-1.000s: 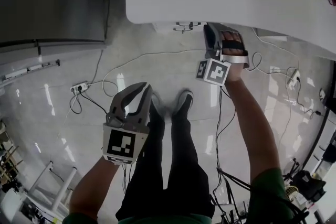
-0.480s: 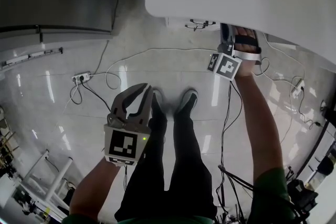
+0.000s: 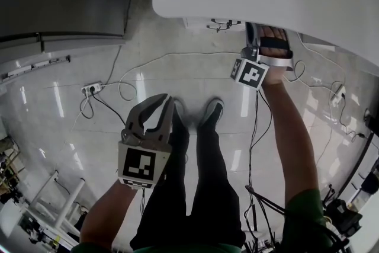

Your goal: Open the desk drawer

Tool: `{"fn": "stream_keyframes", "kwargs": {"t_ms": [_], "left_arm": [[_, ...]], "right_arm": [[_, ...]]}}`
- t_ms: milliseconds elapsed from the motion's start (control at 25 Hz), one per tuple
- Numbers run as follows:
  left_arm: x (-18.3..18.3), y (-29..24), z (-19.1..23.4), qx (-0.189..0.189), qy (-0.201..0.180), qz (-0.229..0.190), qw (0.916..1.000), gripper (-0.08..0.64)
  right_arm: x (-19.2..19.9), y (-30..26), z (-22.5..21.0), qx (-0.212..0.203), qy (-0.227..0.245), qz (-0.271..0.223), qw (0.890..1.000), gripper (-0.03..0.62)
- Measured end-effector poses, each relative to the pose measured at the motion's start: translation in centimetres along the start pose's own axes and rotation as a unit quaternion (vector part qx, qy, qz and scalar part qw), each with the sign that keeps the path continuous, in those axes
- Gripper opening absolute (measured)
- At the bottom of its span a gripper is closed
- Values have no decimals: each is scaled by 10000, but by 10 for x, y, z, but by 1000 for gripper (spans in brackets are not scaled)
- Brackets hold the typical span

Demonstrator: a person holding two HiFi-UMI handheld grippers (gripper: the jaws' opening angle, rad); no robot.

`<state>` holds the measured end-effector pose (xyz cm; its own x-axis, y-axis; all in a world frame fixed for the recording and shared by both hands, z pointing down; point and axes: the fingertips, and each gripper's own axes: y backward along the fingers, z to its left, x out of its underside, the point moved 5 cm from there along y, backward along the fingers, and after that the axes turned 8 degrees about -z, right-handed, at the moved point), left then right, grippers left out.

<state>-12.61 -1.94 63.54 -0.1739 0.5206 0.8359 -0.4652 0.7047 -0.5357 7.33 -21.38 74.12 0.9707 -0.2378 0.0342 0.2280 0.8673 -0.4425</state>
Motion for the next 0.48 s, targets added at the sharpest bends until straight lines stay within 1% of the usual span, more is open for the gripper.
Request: {"fn": "stream_keyframes", "kwargs": {"t_ms": [280, 480], "left_arm": [[7, 4, -1, 32, -25, 23, 10000, 26], [9, 5, -2, 52, -47, 89, 9999, 26]], "right_arm": [[-2, 10, 6, -81, -51, -75, 9999, 15], [-9, 28, 10, 10, -52, -217, 9998, 15]]}}
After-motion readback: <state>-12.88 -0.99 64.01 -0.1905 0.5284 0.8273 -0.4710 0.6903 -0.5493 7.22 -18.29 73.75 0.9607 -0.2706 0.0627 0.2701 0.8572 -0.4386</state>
